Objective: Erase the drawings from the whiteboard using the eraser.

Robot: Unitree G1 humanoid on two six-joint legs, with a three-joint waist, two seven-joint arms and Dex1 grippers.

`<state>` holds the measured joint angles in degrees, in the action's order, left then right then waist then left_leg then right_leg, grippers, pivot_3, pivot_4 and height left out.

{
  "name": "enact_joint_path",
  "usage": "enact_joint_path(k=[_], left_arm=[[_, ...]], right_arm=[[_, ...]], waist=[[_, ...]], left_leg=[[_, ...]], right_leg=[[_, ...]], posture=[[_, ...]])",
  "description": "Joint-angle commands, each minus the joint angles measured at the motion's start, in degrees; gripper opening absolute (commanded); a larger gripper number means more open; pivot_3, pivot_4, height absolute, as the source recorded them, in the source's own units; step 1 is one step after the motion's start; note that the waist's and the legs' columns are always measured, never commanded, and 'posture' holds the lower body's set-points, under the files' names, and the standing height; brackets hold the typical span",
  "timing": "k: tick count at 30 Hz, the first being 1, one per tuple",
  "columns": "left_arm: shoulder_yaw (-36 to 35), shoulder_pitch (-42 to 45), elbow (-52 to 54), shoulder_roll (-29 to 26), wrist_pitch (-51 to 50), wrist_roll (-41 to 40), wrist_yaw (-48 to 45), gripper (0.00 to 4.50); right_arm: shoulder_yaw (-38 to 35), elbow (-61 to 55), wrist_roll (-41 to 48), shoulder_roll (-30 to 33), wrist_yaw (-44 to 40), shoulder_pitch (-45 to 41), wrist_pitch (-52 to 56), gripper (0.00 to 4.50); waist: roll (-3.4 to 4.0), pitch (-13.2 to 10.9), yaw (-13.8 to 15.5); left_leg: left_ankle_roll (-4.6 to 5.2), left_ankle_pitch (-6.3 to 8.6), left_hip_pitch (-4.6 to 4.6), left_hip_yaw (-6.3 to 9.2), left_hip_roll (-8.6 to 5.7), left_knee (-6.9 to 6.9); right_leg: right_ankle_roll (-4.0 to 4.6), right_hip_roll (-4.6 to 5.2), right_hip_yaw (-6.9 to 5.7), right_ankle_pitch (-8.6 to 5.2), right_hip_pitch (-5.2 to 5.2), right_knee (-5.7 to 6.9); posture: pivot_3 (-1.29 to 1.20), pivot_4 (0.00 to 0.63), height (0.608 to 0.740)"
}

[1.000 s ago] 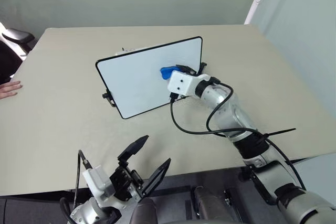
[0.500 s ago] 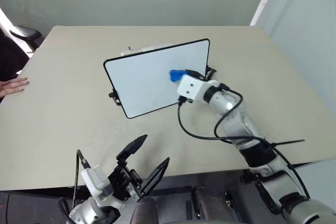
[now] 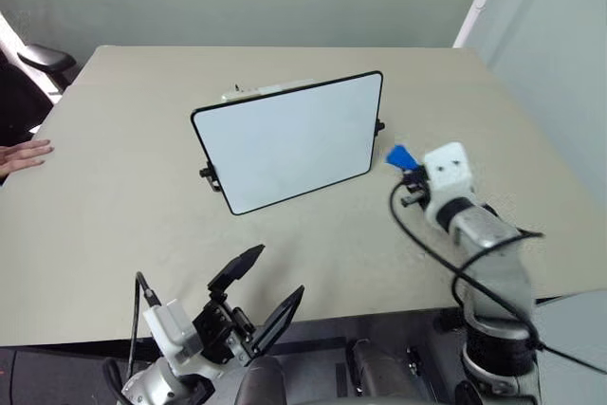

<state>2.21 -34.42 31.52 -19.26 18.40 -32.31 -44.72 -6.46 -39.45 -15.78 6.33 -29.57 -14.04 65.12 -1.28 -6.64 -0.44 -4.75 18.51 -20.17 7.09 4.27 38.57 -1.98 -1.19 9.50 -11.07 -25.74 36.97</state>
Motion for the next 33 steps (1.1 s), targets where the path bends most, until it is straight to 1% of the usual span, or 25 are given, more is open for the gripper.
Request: enact_joint_path(k=[1, 4, 7, 8, 9, 10, 11, 12, 13, 16, 18, 20, 23, 29, 33], left_arm=[[0.58, -0.35, 1.36, 0.13, 0.91, 0.05, -0.46, 4.5], [1.25, -0.55, 1.33, 0.23, 1.06, 0.41, -0.55, 4.5], [2.07, -0.85, 1.44, 0.39, 1.28, 0.97, -0.54, 4.5], [2.29, -0.94, 1.49, 0.45, 1.34, 1.13, -0.51, 4.5], [2.51, -1.03, 1.55, 0.5, 1.41, 1.31, -0.45, 4.5], [2.69, -1.09, 1.6, 0.54, 1.46, 1.47, -0.36, 4.5], [2.89, -1.12, 1.64, 0.59, 1.52, 1.66, -0.24, 4.5], [3.03, -1.08, 1.59, 0.61, 1.57, 1.78, -0.15, 4.5], [3.2, -1.08, 1.54, 0.65, 1.64, 1.92, -0.07, 4.5], [3.33, -0.93, 1.39, 0.64, 1.61, 1.98, 0.15, 4.5], [3.42, -0.75, 1.35, 0.66, 1.48, 2.03, 0.35, 4.5], [3.69, -0.63, 1.29, 0.8, 1.43, 2.28, 0.61, 4.5], [3.64, -0.4, 1.07, 0.81, 1.24, 2.19, 0.81, 4.5], [3.48, -0.38, 0.25, 0.85, 1.43, 2.1, 0.88, 4.5], [2.26, 0.26, -0.45, 0.32, 1.0, 0.92, 0.68, 4.5]], right_arm=[[-3.72, -5.84, 5.05, -1.73, -0.2, -0.36, 7.86, 1.01], [-4.35, -6.42, 7.5, -1.77, 0.85, -0.35, 10.83, 1.01], [-4.09, -5.1, 8.73, -0.93, 2.7, 0.26, 11.61, 1.01], [-4.09, -4.57, 9.06, -0.65, 3.37, 0.4, 11.28, 1.44], [-3.99, -4.12, 9.27, -0.28, 3.99, 0.6, 10.88, 1.65], [-3.85, -3.68, 9.56, -0.16, 4.51, 0.79, 10.39, 1.97], [-3.57, -3.35, 9.76, 0.04, 5.09, 0.98, 9.82, 2.39], [-3.25, -3.12, 9.91, 0.04, 5.84, 1.16, 9.11, 2.63], [-3.08, -3.04, 10.15, 0.01, 6.44, 1.39, 8.53, 3.05], [-4.25, -3.98, 11.39, -1.2, 8.03, 2.44, 2.58, 3.96], [-5.3, -5.54, 13.4, -1.78, 7.64, 3.9, -2.1, 3.96], [-5.8, -7.42, 16.84, -1.9, 5.48, 5.86, -4.54, 3.96], [-3.97, -11.2, 22.56, -0.96, 1.42, 9.9, -9.48, 3.96], [-6.09, -12.41, 35.12, -0.75, -3.26, 14.54, -11.93, 3.96], [-6.17, -12.73, 38.34, 2.05, -3.03, 16.44, -13.24, 3.96]], waist=[[0.03, -0.01, -0.2], [0.04, -0.01, -0.4], [0.05, -0.01, -0.39], [0.06, -0.01, -0.38], [0.06, -0.01, -0.37], [0.06, 0.0, -0.36], [0.06, 0.0, -0.34], [0.06, 0.0, -0.3], [0.06, 0.0, -0.29], [0.08, -0.01, -0.23], [0.09, -0.01, -0.19], [0.09, -0.01, -0.16], [0.09, 0.0, -0.05], [0.06, 0.02, -0.06], [0.06, 0.02, 0.03]], left_leg=[[0.03, 0.01, 0.01, -0.01, -0.01, 0.02], [0.26, 0.11, 0.07, -0.02, -0.01, 0.02], [0.56, 0.17, 0.1, -0.02, -0.01, 0.02], [0.63, 0.19, 0.1, -0.01, -0.01, 0.02], [0.66, 0.2, 0.1, -0.01, -0.01, 0.01], [0.71, 0.23, 0.1, -0.01, -0.01, 0.01], [0.73, 0.24, 0.1, -0.01, -0.01, 0.01], [0.74, 0.25, 0.09, -0.01, -0.01, 0.01], [0.75, 0.26, 0.09, -0.01, -0.01, 0.01], [0.81, 0.29, 0.08, -0.01, -0.01, 0.01], [0.86, 0.31, 0.08, -0.01, -0.01, 0.01], [0.88, 0.32, 0.07, -0.01, -0.01, 0.01], [0.89, 0.33, 0.04, -0.02, -0.01, 0.01], [0.9, 0.34, 0.05, -0.02, -0.04, 0.02], [0.9, 0.34, 0.04, -0.03, -0.05, 0.02]], right_leg=[[0.0, -0.01, 0.0, 0.0, -0.01, 0.02], [0.04, -0.11, 0.02, 0.03, -0.01, 0.07], [0.04, -0.14, 0.02, 0.02, -0.01, 0.1], [0.04, -0.14, 0.02, 0.02, -0.02, 0.1], [0.05, -0.14, 0.02, 0.02, -0.02, 0.1], [0.06, -0.14, 0.02, 0.02, -0.02, 0.1], [0.08, -0.14, 0.02, 0.0, -0.02, 0.1], [0.09, -0.14, 0.02, 0.0, -0.02, 0.1], [0.11, -0.14, 0.02, -0.02, -0.03, 0.1], [0.11, -0.14, 0.02, -0.03, -0.06, 0.1], [0.11, -0.15, 0.02, -0.03, -0.07, 0.1], [0.11, -0.16, 0.02, -0.03, -0.07, 0.1], [0.2, -0.19, 0.01, -0.11, -0.05, 0.09], [0.74, -0.22, 0.01, -0.33, 0.03, 0.1], [1.09, -0.22, 0.01, -0.53, 0.08, 0.11]], posture=[[0.0, 0.15, 0.74], [0.0, 0.15, 0.74], [0.0, 0.15, 0.74], [0.0, 0.15, 0.74], [0.0, 0.15, 0.74], [0.0, 0.15, 0.74], [0.0, 0.15, 0.74], [0.0, 0.15, 0.74], [0.0, 0.15, 0.74], [0.0, 0.15, 0.74], [0.0, 0.15, 0.74], [0.0, 0.15, 0.74], [0.0, 0.15, 0.74], [0.0, 0.15, 0.74], [0.0, 0.15, 0.74]])
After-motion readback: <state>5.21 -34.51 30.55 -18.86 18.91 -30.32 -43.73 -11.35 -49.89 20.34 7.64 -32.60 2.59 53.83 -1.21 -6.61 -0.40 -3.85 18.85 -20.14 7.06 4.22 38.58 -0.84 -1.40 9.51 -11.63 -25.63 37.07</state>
